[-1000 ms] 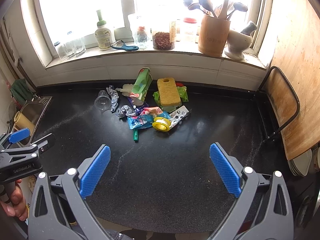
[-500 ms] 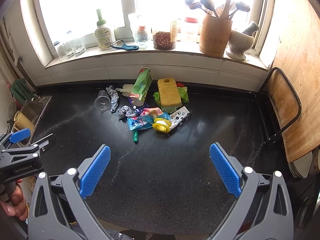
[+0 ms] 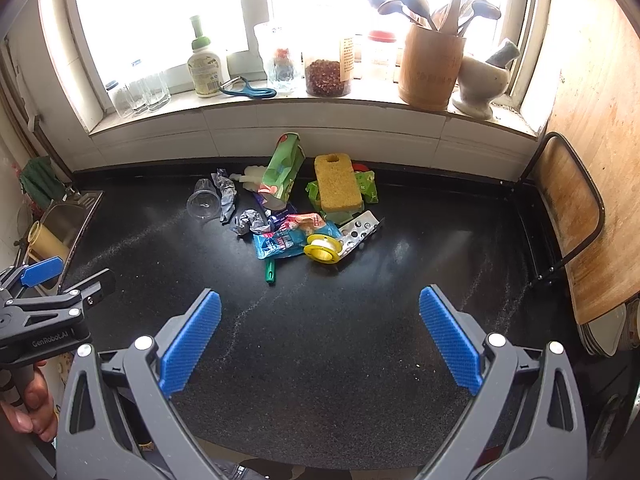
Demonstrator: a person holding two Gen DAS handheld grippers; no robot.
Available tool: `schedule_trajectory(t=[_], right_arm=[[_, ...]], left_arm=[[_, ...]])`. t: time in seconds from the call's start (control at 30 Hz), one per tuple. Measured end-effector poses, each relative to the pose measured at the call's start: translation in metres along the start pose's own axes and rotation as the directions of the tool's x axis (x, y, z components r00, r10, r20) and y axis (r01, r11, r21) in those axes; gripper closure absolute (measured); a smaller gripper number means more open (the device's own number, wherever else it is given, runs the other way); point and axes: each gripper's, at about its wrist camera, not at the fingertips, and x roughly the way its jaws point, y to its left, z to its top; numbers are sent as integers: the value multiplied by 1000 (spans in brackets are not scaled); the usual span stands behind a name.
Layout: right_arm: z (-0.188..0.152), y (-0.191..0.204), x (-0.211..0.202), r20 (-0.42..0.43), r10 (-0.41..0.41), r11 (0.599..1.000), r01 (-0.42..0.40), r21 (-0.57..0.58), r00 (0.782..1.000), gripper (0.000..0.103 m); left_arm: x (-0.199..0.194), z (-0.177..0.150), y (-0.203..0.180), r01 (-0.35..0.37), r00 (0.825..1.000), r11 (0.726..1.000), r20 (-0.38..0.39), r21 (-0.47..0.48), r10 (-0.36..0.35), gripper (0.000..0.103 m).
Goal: Collect trash
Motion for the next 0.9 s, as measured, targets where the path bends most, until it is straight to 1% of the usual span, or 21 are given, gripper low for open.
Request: schedule_trajectory(t=[0.23,0.33,0.4,0.43,0.47,0.53,0.6,0.67,0.7,0.77,0.83,0.87,0.9], right_arm=[[0,-1,3,-4,4,1000,-4,-1,1000,7],[2,-5,9,-8,11,1000,-11,0,1000,7],[6,-8,16,-12,15,1000,-15,3,1000,7],[8,-10,21,-16,20,1000,-19,4,1000,7],[10,-12,27,-20,23,1000,-23,4,1000,7],[20,-17,47,-24,31,1000,-31,-2,999,7],[34,-20,71,-22,32,999,-33,-16,999,7],[48,-23,101,-33,25,999,-26,-30,999,7],[59,-25,126,-52,28,999,-30,-34,998,7],[72,-29,159,-76,37,999,-39,-24,996,7],[88,-35,203,-108,44,999,-45,-4,993,7],[92,-36,213,-114,40,999,-41,-2,993,8],[99,-38,232,-124,33,999,-34,-5,992,9]], left_arm=[[6,0,-4,-4,1000,1000,-13,8,4,6],[14,3,-7,-41,999,999,-24,31,42,6],[27,8,-7,-72,996,995,-37,66,75,6],[36,12,-7,-78,995,994,-50,77,82,6],[47,16,-6,-69,995,994,-68,85,75,6],[76,26,0,-8,993,996,-115,89,18,6],[109,38,5,22,988,997,-153,74,-11,6],[148,53,10,4,983,999,-181,46,5,6],[164,60,13,4,982,1000,-188,16,-1,6],[194,75,20,33,984,998,-175,-48,-41,6],[230,90,30,22,984,993,-172,-116,-42,6],[242,95,33,17,985,990,-170,-142,-42,6],[257,100,38,16,984,985,-174,-170,-46,6]])
